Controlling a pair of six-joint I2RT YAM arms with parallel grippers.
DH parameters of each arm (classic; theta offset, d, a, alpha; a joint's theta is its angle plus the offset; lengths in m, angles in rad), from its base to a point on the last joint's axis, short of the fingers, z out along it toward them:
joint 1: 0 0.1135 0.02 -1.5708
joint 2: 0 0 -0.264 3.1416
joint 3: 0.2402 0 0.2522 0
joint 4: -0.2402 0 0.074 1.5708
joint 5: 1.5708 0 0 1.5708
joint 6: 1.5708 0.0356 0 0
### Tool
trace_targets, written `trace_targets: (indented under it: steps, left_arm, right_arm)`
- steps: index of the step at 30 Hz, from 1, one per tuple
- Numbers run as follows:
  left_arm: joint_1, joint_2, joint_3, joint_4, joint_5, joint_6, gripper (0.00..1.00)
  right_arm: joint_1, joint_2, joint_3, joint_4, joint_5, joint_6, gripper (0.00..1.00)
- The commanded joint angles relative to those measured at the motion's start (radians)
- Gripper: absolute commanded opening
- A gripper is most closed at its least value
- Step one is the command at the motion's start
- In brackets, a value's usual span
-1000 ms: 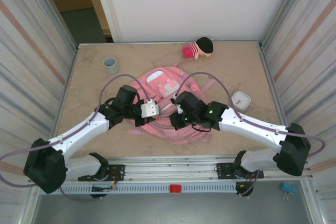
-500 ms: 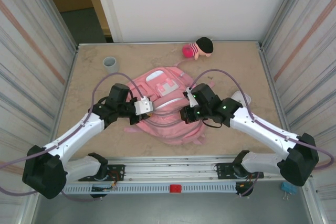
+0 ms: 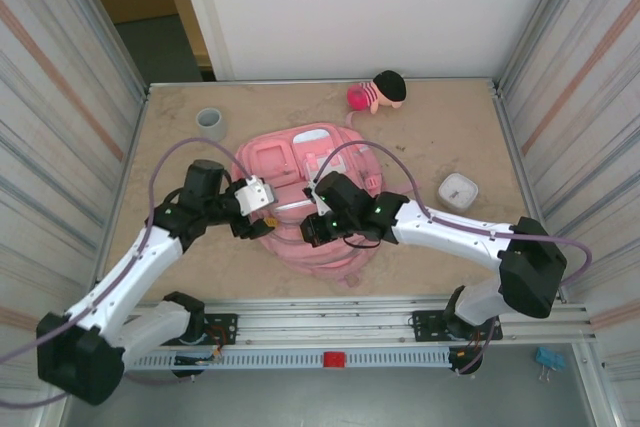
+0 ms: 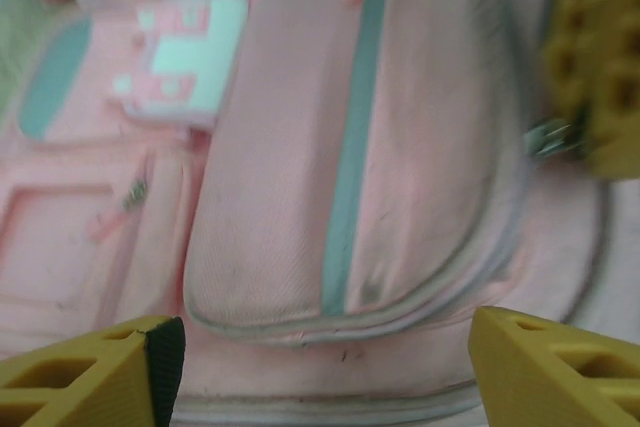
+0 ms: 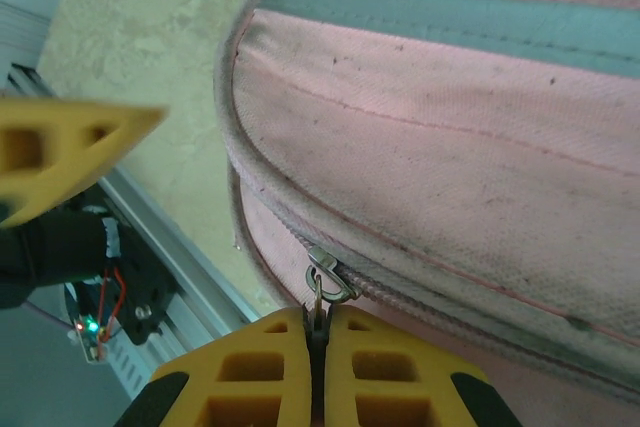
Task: Pack books, pencil case, and school supplies into a backpack
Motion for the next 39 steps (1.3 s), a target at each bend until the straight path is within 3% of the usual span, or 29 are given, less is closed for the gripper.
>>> trace_targets:
  steps: [1, 5, 8, 14, 18, 21, 24, 28, 30, 32, 34, 39]
  left_arm:
    - [-0.065, -0.022, -0.02, 0.0, 0.075, -0.008, 0.76]
    - [-0.15, 0.039, -0.006, 0.019, 0.0, 0.013, 0.75]
    - [-0.172, 0.101, 0.007, 0.038, -0.022, 0.029, 0.69]
    - [-0.179, 0.157, 0.003, 0.112, -0.133, 0.033, 0.37]
    - [-0.167, 0.118, -0.014, 0.086, -0.167, 0.047, 0.24]
    - [-0.116, 0.066, -0.049, 0.057, -0.154, 0.047, 0.22]
    - [-0.07, 0.018, -0.076, 0.017, -0.165, 0.063, 0.22]
    - [-0.051, -0.023, -0.081, -0.035, -0.223, 0.067, 0.28]
    - [-0.052, -0.034, -0.069, -0.05, -0.202, 0.058, 0.38]
    - [-0.061, -0.04, -0.043, -0.051, -0.152, 0.026, 0.58]
    - [-0.107, -0.034, -0.011, -0.03, -0.116, -0.017, 0.69]
    - [-0.302, 0.053, 0.044, 0.086, -0.228, -0.048, 0.71]
  right_arm:
    - [-0.005, -0.033, 0.023, 0.04, -0.039, 0.017, 0.0]
    - [-0.016, -0.047, 0.011, 0.038, -0.056, 0.012, 0.0]
    - [-0.021, -0.062, -0.003, 0.044, -0.062, 0.01, 0.0]
    - [-0.038, -0.085, -0.026, 0.047, -0.078, 0.008, 0.0]
    - [-0.106, -0.124, -0.065, -0.005, -0.081, -0.012, 0.0]
    - [-0.19, -0.177, -0.122, -0.013, -0.116, -0.021, 0.0]
    - [-0.241, -0.204, -0.145, -0.051, -0.137, -0.051, 0.0]
    - [-0.227, -0.197, -0.132, -0.038, -0.174, -0.066, 0.0]
    - [-0.207, -0.192, -0.122, -0.012, -0.185, -0.063, 0.0]
    - [-0.193, -0.185, -0.103, 0.003, -0.191, -0.063, 0.0]
    - [-0.182, -0.18, -0.09, 0.01, -0.191, -0.064, 0.0]
    - [-0.179, -0.188, -0.085, 0.019, -0.205, -0.059, 0.0]
